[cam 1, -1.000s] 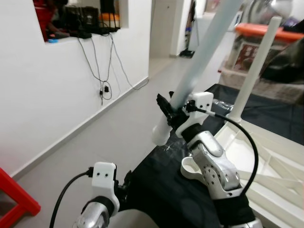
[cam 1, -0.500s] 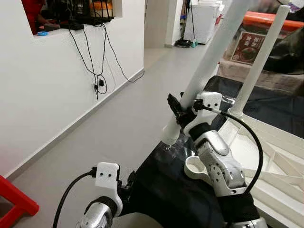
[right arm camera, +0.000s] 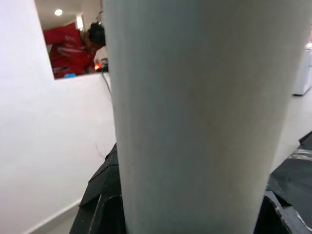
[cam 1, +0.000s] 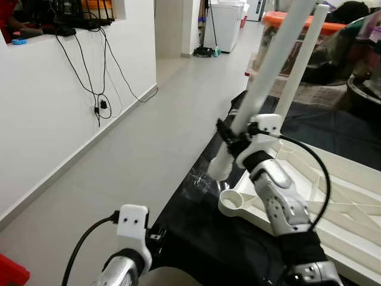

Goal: Building children table

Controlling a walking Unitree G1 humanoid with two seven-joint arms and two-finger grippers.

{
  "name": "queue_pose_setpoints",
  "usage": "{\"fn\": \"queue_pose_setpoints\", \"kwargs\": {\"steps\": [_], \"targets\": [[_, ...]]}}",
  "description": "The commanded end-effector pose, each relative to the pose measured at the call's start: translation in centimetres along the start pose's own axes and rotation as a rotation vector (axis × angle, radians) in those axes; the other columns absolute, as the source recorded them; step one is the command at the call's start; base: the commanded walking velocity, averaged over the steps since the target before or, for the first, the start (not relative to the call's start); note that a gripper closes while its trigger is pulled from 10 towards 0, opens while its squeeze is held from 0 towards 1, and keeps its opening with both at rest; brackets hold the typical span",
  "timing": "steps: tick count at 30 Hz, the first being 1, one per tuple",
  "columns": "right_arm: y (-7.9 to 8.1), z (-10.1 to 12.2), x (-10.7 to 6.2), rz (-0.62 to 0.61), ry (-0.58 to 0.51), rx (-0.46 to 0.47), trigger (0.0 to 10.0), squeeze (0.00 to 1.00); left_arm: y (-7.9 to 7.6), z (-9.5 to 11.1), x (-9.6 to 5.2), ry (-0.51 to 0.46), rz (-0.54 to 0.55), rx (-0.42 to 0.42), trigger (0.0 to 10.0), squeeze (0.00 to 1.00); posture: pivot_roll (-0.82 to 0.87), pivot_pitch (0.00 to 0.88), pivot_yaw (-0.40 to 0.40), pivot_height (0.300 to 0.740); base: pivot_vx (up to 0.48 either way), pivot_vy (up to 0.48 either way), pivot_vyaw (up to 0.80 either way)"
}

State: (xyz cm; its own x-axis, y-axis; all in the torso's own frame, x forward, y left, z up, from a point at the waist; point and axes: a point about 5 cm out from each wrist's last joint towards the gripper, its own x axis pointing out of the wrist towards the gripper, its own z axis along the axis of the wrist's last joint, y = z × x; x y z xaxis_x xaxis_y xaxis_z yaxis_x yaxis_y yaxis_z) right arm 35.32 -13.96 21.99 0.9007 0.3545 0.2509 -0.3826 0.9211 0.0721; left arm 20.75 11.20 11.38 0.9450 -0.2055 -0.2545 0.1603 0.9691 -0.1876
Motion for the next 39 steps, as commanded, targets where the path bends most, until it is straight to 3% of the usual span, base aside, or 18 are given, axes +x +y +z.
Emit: {"fn": "queue_pose_setpoints", "kwargs": {"steps": [1, 6, 13, 19, 26, 30, 32, 38, 39], "targets": [[-0.6, 0.3, 0.1, -0.008, -0.016, -0.013, 10.0, 0.00, 0.1, -0.1, -0.2, 0.016, 0.004, 0.002, 10.0, 0.00, 0.11, 0.105, -0.066, 0.740, 0.000, 0.000, 0.00], [-1.6, 0.7, 0.1, -0.046, -0.027, -0.008, 10.0, 0.00, 0.0, 0.1, -0.7, 0.011, 0.001, -0.013, 10.0, 0.00, 0.12, 0.119, -0.062, 0.740, 0.000, 0.096, -0.64], [-0.2, 0.4, -0.1, -0.011, -0.047, 0.017, 10.0, 0.00, -0.1, -0.1, -0.8, 0.035, -0.002, 0.011, 10.0, 0.00, 0.12, 0.117, -0.057, 0.740, 0.000, 0.069, 0.00], [-0.1, 0.3, 0.1, 0.006, -0.053, 0.021, 10.0, 0.00, -0.1, 0.0, -0.9, 0.039, -0.001, 0.009, 10.0, 0.00, 0.12, 0.111, -0.061, 0.740, 0.000, 0.000, 0.00], [-1.3, -0.2, 0.6, 0.136, 0.027, 0.131, 10.0, 0.00, -0.1, -0.1, -1.1, 0.042, 0.000, 0.004, 10.0, 0.00, 0.13, 0.111, -0.061, 0.740, 0.000, 0.000, 0.00], [-3.5, 0.1, 0.4, 0.267, 0.081, 0.216, 10.0, 0.00, 0.0, 0.0, -1.6, 0.047, 0.000, 0.005, 10.0, 0.00, 0.15, 0.120, -0.051, 0.740, 0.000, 0.000, 0.00], [-3.5, 0.1, 0.4, 0.267, 0.081, 0.216, 10.0, 0.00, 0.0, 0.0, -1.6, 0.047, 0.000, 0.005, 10.0, 0.00, 0.15, 0.120, -0.051, 0.740, 0.000, 0.000, 0.00], [-4.2, 0.8, -1.2, 0.577, 0.125, 0.261, 10.0, 0.00, 0.1, 0.1, -2.7, 0.067, -0.007, 0.016, 10.0, 0.00, 0.18, 0.144, -0.029, 0.740, 0.000, 0.000, 0.00], [-4.2, 0.8, -1.2, 0.577, 0.125, 0.261, 10.0, 0.00, 0.1, 0.1, -2.7, 0.067, -0.007, 0.016, 10.0, 0.00, 0.18, 0.144, -0.029, 0.740, 0.000, 0.000, 0.00]]}}
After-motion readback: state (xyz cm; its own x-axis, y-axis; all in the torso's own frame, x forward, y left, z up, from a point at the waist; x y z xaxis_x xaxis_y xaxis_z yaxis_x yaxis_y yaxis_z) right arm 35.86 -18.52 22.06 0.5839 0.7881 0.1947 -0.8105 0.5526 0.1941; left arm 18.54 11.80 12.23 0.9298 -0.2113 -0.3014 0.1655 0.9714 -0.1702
